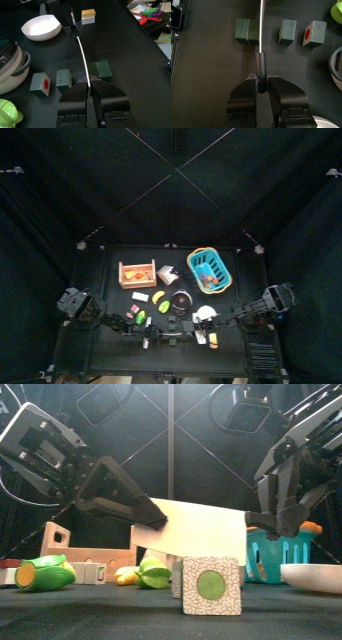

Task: Cut sushi piece

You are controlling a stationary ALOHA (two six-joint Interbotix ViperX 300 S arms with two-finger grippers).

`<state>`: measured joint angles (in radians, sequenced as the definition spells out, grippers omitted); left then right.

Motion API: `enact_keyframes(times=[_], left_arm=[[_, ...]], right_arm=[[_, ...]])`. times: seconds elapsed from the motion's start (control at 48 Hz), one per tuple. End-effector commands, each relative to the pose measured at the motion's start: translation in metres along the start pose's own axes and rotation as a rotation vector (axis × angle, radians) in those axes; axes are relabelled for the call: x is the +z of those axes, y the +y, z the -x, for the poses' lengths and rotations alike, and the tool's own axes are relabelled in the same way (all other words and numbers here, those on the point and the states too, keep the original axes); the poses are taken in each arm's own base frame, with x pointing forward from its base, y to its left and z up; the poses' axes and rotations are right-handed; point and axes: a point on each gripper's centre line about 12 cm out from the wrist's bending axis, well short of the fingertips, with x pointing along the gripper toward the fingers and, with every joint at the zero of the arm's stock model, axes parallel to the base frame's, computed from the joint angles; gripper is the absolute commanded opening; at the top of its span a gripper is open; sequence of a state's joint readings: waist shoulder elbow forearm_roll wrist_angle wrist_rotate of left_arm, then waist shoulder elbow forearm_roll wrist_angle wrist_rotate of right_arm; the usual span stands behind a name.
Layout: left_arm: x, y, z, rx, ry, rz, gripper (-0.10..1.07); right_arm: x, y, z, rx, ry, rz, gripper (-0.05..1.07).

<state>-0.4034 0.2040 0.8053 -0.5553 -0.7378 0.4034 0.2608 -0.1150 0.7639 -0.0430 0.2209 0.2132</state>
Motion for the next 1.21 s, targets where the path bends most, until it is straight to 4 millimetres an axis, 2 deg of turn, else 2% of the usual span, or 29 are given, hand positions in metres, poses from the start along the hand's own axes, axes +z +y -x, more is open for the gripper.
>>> enact_keyframes(times=[0.0, 0.5, 0.792, 1.188], left_arm=[[0.021, 0.010, 0.000, 0.043, -0.069, 0.036, 0.43], [0.020, -0.008, 0.004, 0.052, -0.055, 0.106, 0.43], [0.020, -0.022, 0.002, 0.027, -0.055, 0.101, 0.43], [0.010, -0.030, -0.010, 0.020, -0.027, 0.093, 0.43]], right_arm=[[0.027, 0.002, 0.018, 0.012, -0.083, -0.018, 0.46], [0.033, 0.014, 0.023, 0.066, -0.098, -0.121, 0.46], [0.027, 0.028, 0.016, 0.099, -0.076, -0.148, 0.47], [0.020, 0.028, 0.008, 0.097, -0.050, -0.159, 0.47]])
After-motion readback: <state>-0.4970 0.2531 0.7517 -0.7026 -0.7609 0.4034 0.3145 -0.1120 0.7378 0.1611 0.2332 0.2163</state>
